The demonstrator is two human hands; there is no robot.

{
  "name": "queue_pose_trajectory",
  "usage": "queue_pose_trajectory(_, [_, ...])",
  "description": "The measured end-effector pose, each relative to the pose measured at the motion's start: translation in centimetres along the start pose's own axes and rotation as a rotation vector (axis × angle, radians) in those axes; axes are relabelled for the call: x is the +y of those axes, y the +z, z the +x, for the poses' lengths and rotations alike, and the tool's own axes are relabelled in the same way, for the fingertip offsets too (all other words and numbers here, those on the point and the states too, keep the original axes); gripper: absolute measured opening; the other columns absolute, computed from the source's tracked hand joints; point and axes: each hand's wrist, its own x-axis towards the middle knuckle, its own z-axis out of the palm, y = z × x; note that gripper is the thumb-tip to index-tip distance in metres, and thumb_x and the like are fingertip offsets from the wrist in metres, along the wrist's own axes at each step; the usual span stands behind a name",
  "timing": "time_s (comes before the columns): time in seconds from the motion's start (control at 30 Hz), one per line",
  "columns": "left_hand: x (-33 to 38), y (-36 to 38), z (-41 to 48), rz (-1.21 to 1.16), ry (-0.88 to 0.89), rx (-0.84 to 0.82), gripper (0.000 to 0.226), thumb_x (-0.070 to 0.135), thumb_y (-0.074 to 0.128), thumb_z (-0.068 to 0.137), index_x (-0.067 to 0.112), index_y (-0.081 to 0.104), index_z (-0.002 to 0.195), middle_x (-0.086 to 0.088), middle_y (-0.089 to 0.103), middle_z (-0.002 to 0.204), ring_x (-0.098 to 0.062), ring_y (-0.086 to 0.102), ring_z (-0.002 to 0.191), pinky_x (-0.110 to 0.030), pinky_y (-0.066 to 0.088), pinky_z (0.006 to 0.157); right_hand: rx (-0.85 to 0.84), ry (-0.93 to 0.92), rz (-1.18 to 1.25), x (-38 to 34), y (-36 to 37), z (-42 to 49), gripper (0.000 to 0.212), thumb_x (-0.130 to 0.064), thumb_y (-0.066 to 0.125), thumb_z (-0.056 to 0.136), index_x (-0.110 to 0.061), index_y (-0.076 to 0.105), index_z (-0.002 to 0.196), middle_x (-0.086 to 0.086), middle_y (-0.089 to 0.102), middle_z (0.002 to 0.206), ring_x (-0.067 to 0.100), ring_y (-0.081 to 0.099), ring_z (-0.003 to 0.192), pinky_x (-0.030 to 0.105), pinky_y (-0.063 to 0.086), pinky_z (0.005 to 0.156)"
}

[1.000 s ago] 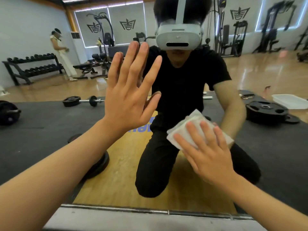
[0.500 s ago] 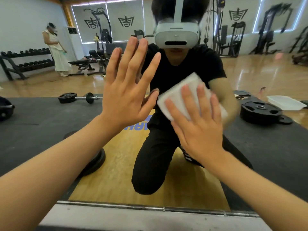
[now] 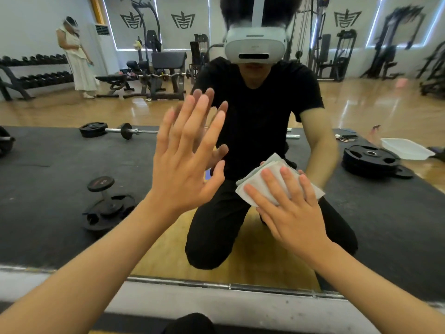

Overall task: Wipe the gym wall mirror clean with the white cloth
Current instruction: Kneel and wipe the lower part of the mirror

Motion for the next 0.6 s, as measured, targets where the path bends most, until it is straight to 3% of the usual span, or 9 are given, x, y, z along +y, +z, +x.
queue_pose_trajectory(0.17, [0.5,2.8,-7.5,0.052,-0.025,-0.143,0.075,0.041,0.052,0.102,0.015,0.024,0.166,-0.010,0.003,0.177,-0.029,0.005,0.164,-0.051,0.008,0.132,-0.031,0.014,0.002,-0.3,-0.1,-0.2,0.064,-0.040,0.047,0.111,-0.029,0.020,0.168,0.013,0.014,0.174,0.039,0.007,0.161,0.056,0.011,0.128])
queue_pose_trajectory(0.27, [0.3,4.4,-8.2,0.125,-0.019,-0.081,0.076,0.042,0.050,0.103,0.017,0.020,0.168,-0.007,-0.003,0.178,-0.028,0.002,0.164,-0.050,0.005,0.132,-0.031,0.017,0.062,0.7,-2.0,2.8,0.059,-0.039,0.042,0.113,-0.029,0.021,0.168,0.011,0.006,0.175,0.038,0.003,0.161,0.056,0.008,0.129])
queue_pose_trajectory(0.4, [0.3,5.3,-8.1,0.158,-0.013,0.007,0.078,0.040,0.052,0.099,0.016,0.023,0.167,-0.008,0.001,0.178,-0.028,0.005,0.164,-0.050,0.008,0.132,0.110,0.160,0.076,1.1,-2.6,6.6,0.055,-0.039,0.038,0.114,-0.029,0.025,0.167,0.011,0.008,0.174,0.038,0.004,0.160,0.055,0.006,0.130])
queue_pose_trajectory(0.5, [0.2,5.4,-8.4,0.161,-0.004,0.016,0.081,0.041,0.053,0.098,0.017,0.019,0.169,-0.007,0.000,0.178,-0.028,0.004,0.164,-0.050,0.008,0.132,0.085,0.142,0.053,-1.4,0.6,0.9,0.065,-0.041,0.047,0.111,-0.030,0.018,0.168,0.011,0.005,0.175,0.037,-0.001,0.161,0.054,0.002,0.130])
queue_pose_trajectory(0.6, [0.2,5.5,-8.6,0.172,0.004,0.024,0.082,0.041,0.052,0.098,0.017,0.018,0.169,-0.007,-0.002,0.178,-0.027,0.003,0.164,-0.050,0.008,0.132,-0.063,0.056,-0.019,-3.7,3.4,-7.6,0.078,-0.031,0.061,0.101,-0.032,0.020,0.167,0.007,0.004,0.176,0.034,0.000,0.162,0.052,0.001,0.131])
